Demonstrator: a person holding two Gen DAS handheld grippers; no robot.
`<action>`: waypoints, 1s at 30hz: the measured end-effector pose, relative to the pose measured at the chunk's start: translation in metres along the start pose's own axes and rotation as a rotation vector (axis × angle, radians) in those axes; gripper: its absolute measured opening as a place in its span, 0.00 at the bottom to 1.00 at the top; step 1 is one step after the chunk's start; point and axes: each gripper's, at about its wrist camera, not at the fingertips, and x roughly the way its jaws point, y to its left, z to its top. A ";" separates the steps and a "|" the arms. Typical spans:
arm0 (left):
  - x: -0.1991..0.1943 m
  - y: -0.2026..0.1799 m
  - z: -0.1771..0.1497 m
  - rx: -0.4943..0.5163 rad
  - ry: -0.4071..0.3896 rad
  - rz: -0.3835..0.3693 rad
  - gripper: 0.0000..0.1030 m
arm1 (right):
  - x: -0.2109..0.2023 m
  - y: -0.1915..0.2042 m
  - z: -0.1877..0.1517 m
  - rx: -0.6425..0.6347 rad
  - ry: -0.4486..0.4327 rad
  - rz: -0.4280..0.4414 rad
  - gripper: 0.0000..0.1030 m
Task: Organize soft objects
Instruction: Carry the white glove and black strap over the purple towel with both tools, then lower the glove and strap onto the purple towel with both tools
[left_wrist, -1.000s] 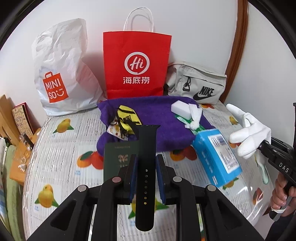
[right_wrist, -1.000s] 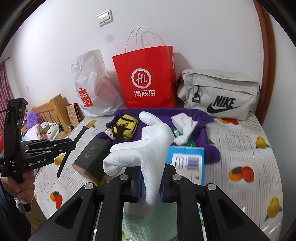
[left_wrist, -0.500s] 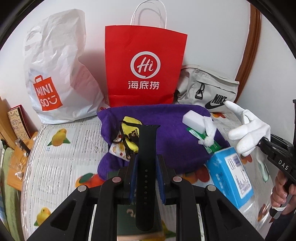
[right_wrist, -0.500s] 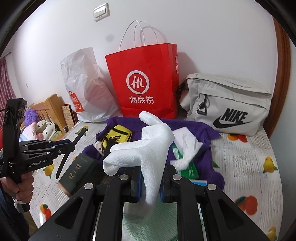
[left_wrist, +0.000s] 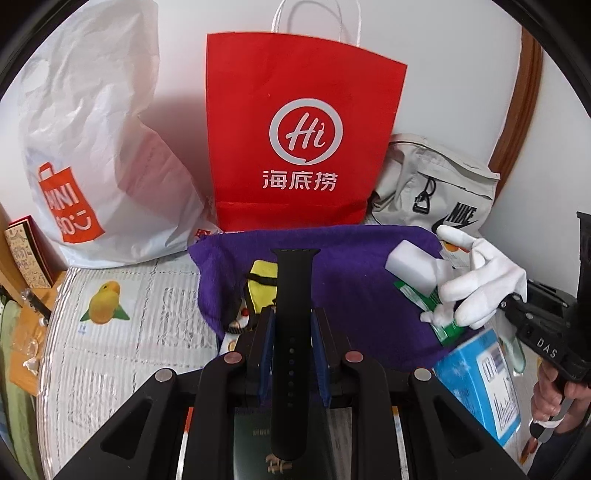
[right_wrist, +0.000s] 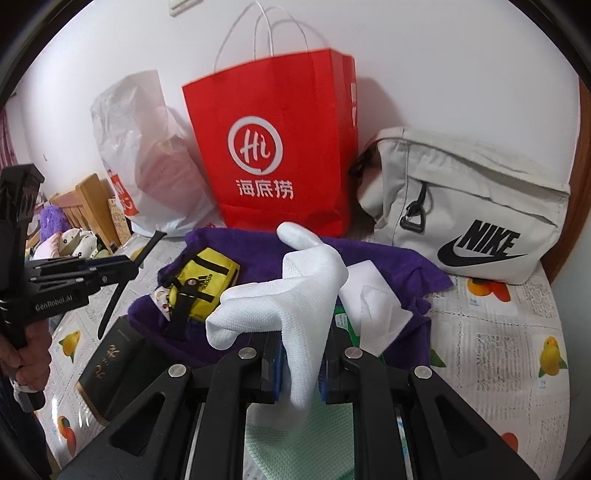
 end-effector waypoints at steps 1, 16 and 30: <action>0.004 0.000 0.002 0.002 0.004 0.002 0.19 | 0.004 -0.001 0.001 0.001 0.006 0.001 0.14; 0.054 0.014 0.018 -0.019 0.050 0.006 0.19 | 0.062 -0.012 0.006 -0.002 0.121 0.018 0.14; 0.085 0.024 0.020 -0.050 0.099 0.013 0.19 | 0.087 -0.010 0.008 -0.007 0.201 0.032 0.15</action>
